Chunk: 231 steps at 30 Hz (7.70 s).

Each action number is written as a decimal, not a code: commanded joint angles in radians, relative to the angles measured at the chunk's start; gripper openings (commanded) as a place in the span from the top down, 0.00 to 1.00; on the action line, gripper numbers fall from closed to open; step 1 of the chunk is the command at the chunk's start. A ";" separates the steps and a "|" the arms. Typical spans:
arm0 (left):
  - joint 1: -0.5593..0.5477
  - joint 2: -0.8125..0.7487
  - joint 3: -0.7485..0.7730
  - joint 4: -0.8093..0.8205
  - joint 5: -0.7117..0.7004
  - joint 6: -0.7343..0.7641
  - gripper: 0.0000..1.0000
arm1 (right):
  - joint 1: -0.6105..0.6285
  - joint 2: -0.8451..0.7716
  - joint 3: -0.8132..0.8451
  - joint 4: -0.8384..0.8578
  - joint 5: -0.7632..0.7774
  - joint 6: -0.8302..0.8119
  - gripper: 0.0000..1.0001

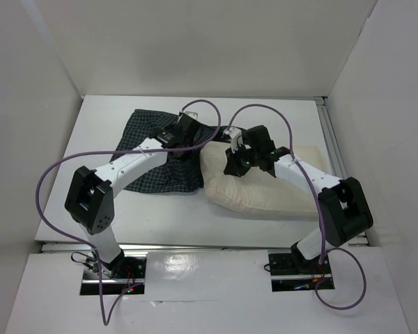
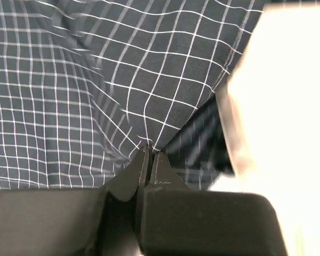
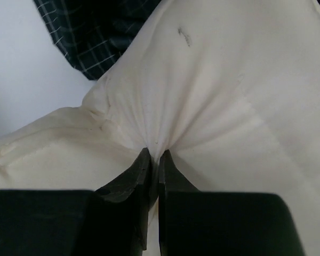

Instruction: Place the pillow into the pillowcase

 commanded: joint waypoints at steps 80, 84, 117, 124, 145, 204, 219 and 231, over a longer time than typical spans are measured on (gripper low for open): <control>0.005 -0.195 -0.112 -0.085 -0.138 -0.214 1.00 | 0.307 -0.086 0.053 -0.033 0.202 -0.073 1.00; 0.005 -0.195 -0.121 -0.095 -0.160 -0.227 1.00 | 0.307 -0.097 0.024 -0.033 0.173 -0.073 1.00; -0.071 -0.311 -0.219 -0.086 -0.115 -0.245 1.00 | 0.316 -0.120 0.018 0.257 0.372 0.050 1.00; -0.081 -0.320 -0.228 -0.106 -0.115 -0.263 1.00 | 0.325 -0.031 0.096 0.405 0.562 0.136 1.00; -0.099 -0.330 -0.230 -0.101 -0.034 -0.210 1.00 | 0.472 0.450 0.467 0.293 1.044 0.456 1.00; 0.298 0.333 0.596 -0.222 0.225 0.217 0.00 | 0.063 0.316 0.308 0.385 0.192 0.039 0.19; 0.355 0.523 0.553 -0.203 0.458 0.347 0.07 | 0.006 0.436 0.355 0.313 0.024 -0.076 0.19; 0.323 0.586 0.608 -0.159 0.537 0.323 1.00 | 0.107 0.552 0.320 0.351 0.384 -0.105 1.00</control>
